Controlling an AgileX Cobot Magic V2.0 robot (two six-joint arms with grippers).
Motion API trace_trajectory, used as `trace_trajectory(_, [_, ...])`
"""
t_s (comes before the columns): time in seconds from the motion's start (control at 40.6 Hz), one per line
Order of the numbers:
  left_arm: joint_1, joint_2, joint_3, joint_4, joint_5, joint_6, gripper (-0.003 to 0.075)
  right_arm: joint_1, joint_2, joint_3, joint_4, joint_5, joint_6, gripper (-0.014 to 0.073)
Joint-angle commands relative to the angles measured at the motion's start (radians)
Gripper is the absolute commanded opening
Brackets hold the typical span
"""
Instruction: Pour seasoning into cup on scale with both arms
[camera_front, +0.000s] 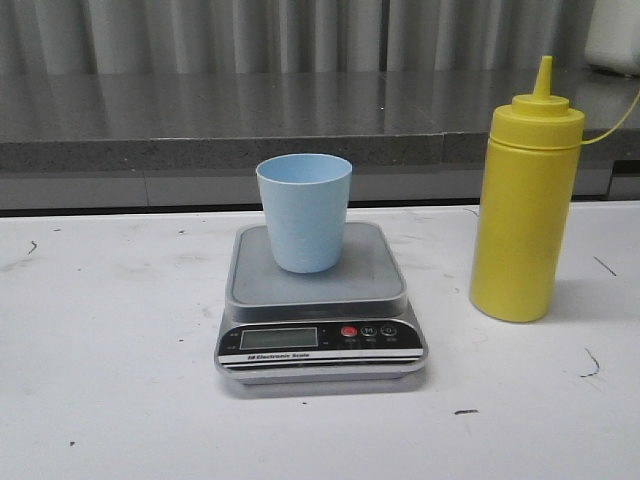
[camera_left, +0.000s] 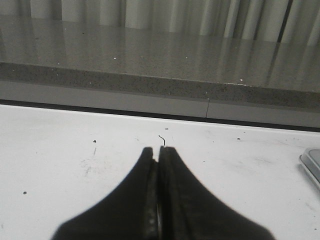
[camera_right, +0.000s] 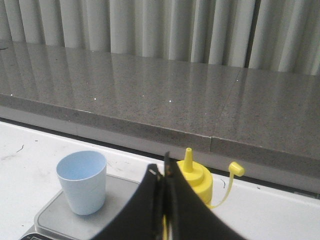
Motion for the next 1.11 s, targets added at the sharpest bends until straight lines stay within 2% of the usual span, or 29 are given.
trace_trajectory(0.0, [0.001, -0.016, 0.024, 0.001, -0.086, -0.012, -0.0020, -0.002, 0.001, -0.034, -0.006, -0.076, -0.008, -0.0119])
trace_trajectory(0.616, [0.001, -0.016, 0.024, 0.001, -0.086, -0.012, -0.0020, -0.002, 0.002, -0.024, -0.007, -0.076, -0.008, -0.0119])
trace_trajectory(0.715, [0.001, -0.016, 0.024, 0.001, -0.086, -0.012, -0.0020, -0.008, -0.002, -0.015, -0.079, -0.073, -0.020, -0.0119])
trace_trajectory(0.814, [0.001, -0.016, 0.024, 0.001, -0.086, -0.012, -0.0020, -0.049, -0.031, 0.026, -0.135, -0.071, -0.020, -0.0119])
trace_trajectory(0.937, [0.001, -0.016, 0.024, 0.001, -0.086, -0.012, -0.0020, -0.170, -0.113, 0.127, -0.135, -0.058, -0.005, -0.0119])
trace_trajectory(1.085, [0.001, -0.016, 0.024, 0.001, -0.086, -0.012, -0.0020, -0.302, -0.249, 0.259, -0.134, 0.006, 0.101, -0.0119])
